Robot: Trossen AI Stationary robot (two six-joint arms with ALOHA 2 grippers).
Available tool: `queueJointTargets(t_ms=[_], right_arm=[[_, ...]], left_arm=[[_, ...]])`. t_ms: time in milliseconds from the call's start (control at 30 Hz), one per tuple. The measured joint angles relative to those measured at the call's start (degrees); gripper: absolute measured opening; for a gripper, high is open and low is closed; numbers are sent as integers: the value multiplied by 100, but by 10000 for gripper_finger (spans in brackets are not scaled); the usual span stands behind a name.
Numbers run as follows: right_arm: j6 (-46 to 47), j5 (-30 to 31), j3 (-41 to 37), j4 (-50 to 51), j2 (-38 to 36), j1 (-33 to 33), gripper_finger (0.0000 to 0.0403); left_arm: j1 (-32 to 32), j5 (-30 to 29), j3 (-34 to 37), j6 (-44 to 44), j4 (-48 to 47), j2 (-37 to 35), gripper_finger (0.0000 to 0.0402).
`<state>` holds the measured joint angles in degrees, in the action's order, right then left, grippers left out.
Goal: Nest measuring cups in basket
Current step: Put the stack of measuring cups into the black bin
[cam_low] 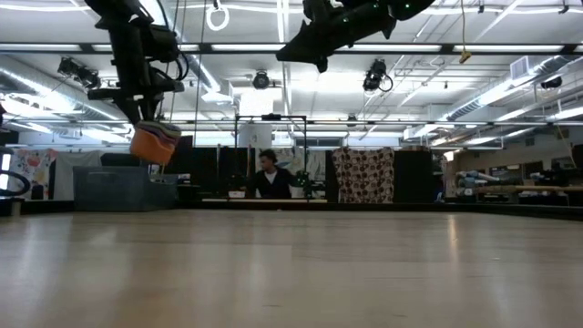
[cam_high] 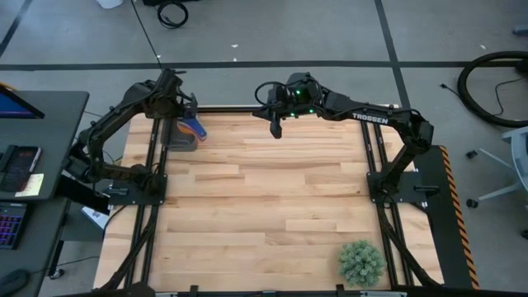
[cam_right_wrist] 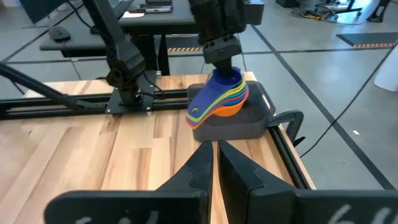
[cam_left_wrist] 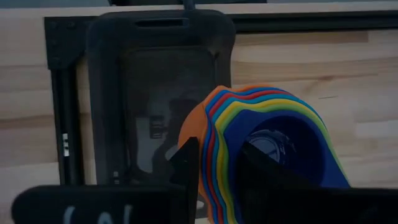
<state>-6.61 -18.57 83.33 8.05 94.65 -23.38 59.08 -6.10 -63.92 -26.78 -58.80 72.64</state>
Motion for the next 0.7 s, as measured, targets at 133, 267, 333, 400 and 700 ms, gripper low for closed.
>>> queueJointTargets(t_ms=[133,267,333,400,700], right_arm=[[-52,-21,0,93,0,0,29],[-100,-19,0,161,0,0,29],[-105,-19,0,175,0,-1,29],[-107,-19,0,173,0,-4,29],[-107,-60,0,192,0,-4,29]], left_arm=[[136,324,0,169,66,-43,81],[152,580,0,611,-2,-63,81],[152,785,0,914,7,-70,81],[152,860,0,1235,-11,-66,81],[377,982,2,444,28,-68,81]])
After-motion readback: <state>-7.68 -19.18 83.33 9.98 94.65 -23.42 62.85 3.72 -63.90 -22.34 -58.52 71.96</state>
